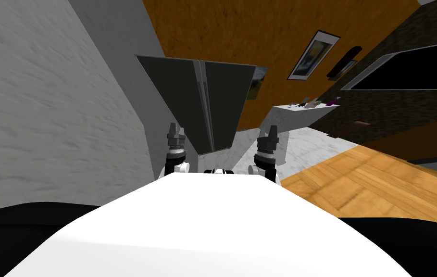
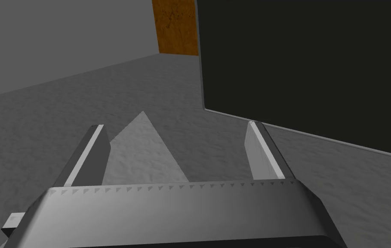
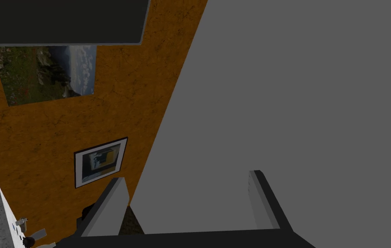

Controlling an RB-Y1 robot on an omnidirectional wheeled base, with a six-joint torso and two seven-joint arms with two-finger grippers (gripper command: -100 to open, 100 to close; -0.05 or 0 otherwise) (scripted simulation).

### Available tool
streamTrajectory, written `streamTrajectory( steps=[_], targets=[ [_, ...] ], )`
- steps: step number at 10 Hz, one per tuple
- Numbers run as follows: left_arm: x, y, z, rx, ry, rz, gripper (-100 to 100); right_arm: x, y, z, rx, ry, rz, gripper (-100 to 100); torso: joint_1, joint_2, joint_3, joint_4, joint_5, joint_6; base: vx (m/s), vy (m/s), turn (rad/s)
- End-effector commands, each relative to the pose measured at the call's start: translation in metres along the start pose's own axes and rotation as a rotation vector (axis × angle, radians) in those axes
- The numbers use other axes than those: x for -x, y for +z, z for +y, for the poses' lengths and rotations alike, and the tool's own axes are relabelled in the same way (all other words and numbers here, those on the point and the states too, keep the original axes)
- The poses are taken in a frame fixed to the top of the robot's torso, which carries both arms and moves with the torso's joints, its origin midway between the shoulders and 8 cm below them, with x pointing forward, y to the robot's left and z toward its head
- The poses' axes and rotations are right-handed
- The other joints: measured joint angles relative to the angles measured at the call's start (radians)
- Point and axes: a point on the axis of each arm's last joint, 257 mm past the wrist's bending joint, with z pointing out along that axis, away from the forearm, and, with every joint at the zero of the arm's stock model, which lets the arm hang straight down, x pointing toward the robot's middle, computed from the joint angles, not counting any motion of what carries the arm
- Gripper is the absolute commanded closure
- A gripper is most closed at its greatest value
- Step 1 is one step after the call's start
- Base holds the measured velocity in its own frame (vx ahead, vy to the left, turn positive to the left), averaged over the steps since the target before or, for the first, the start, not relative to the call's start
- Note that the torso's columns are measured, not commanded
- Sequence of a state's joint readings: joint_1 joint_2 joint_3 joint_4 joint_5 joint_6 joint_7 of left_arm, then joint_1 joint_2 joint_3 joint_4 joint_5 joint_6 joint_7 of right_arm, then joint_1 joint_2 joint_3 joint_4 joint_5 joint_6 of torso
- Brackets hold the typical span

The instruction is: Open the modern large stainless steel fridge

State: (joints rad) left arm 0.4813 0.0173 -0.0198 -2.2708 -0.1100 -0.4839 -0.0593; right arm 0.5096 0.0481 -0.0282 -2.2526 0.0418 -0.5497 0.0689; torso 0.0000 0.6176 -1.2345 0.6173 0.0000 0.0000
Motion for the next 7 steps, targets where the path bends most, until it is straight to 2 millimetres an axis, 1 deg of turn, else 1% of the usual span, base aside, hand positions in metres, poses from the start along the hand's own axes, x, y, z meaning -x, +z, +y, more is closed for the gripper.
streamTrajectory(
  steps=[1,2,3,4,5,6,7],
  targets=[
    [0.002,0.009,0.004,0.008,0.020,0.026,-100,0.000,0.000,0.000,0.000,0.000,0.000,0,0.000,0.074,-0.148,0.074,0.000,0.000,0.028,-0.032,0.101],
    [0.004,0.015,0.006,0.013,0.031,0.034,-100,0.000,0.000,0.000,-0.001,0.000,0.000,0,-0.001,0.106,-0.217,0.107,0.000,0.000,0.053,-0.072,0.151],
    [0.008,0.023,0.007,0.013,0.042,0.039,-100,0.000,0.000,0.000,-0.001,0.000,0.000,0,-0.003,0.114,-0.238,0.116,-0.001,0.000,0.052,-0.092,0.126],
    [0.008,0.023,0.010,0.022,0.042,0.039,-100,0.000,0.000,0.000,-0.001,0.000,0.000,0,-0.003,0.118,-0.242,0.119,-0.001,0.000,0.036,-0.082,0.025],
    [0.012,0.032,0.012,0.028,0.053,0.041,-100,0.000,0.000,0.000,-0.001,0.000,0.000,0,-0.001,0.120,-0.241,0.120,0.000,0.000,0.046,-0.078,0.079],
    [0.018,0.042,0.010,0.020,0.064,0.038,-100,0.000,0.000,0.000,-0.001,0.000,0.000,0,0.001,0.121,-0.241,0.121,0.000,0.000,0.055,-0.093,0.164],
    [0.019,0.043,0.015,0.042,0.064,0.038,-100,0.000,0.000,0.000,-0.001,0.000,0.000,0,0.000,0.120,-0.242,0.121,0.000,0.000,0.036,-0.076,0.056]
  ],
)
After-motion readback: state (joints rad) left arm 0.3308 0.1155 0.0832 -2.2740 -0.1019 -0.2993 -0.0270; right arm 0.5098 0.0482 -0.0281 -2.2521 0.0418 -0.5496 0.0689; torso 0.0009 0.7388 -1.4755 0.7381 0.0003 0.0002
